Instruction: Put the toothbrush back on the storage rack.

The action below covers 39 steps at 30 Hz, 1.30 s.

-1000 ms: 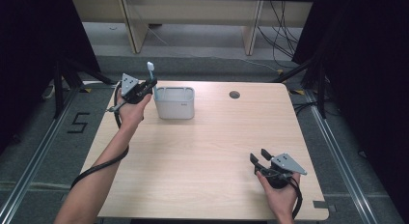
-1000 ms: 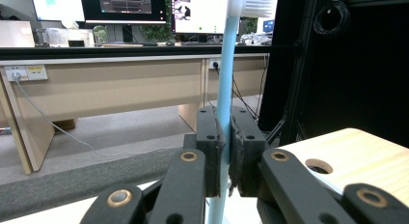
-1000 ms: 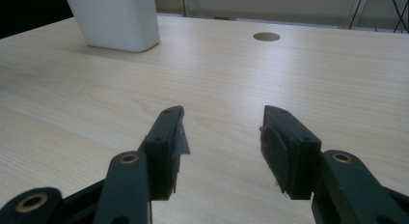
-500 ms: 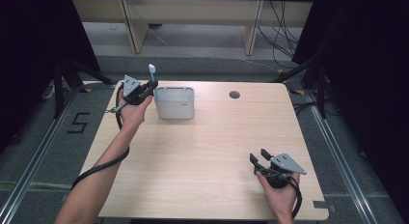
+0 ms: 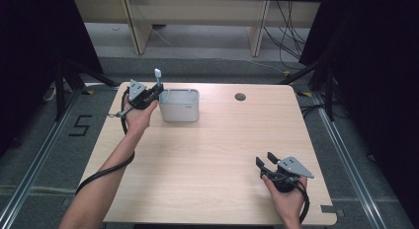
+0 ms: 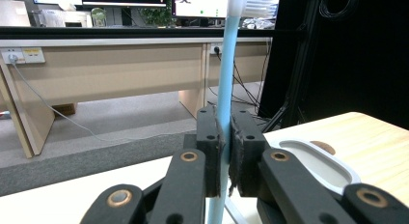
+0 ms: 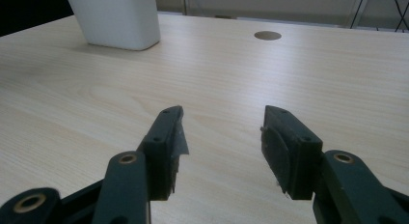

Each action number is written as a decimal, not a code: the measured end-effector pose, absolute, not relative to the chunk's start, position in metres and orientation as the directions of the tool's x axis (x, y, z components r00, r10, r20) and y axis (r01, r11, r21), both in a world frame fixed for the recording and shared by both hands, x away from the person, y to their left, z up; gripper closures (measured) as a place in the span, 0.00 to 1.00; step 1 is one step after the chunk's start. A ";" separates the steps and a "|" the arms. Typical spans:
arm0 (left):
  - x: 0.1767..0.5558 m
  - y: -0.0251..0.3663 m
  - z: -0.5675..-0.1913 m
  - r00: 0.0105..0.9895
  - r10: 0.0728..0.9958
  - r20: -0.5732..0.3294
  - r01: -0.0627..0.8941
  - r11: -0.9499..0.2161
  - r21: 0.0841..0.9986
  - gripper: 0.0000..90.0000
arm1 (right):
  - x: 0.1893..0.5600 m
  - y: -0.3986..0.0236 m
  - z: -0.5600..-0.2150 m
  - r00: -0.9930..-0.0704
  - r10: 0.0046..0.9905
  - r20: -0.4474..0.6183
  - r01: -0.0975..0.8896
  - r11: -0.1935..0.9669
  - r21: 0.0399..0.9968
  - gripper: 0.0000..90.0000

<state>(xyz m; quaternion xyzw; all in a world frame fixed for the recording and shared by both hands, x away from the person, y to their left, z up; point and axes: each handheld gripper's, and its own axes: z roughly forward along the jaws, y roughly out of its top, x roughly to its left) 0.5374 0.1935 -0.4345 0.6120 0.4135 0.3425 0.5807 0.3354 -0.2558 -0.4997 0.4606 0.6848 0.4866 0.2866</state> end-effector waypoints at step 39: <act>0.541 0.194 -0.457 0.407 0.910 -0.077 0.165 0.010 0.986 0.93 | 0.336 -0.255 -0.502 -0.414 0.908 0.062 0.356 0.099 0.929 0.55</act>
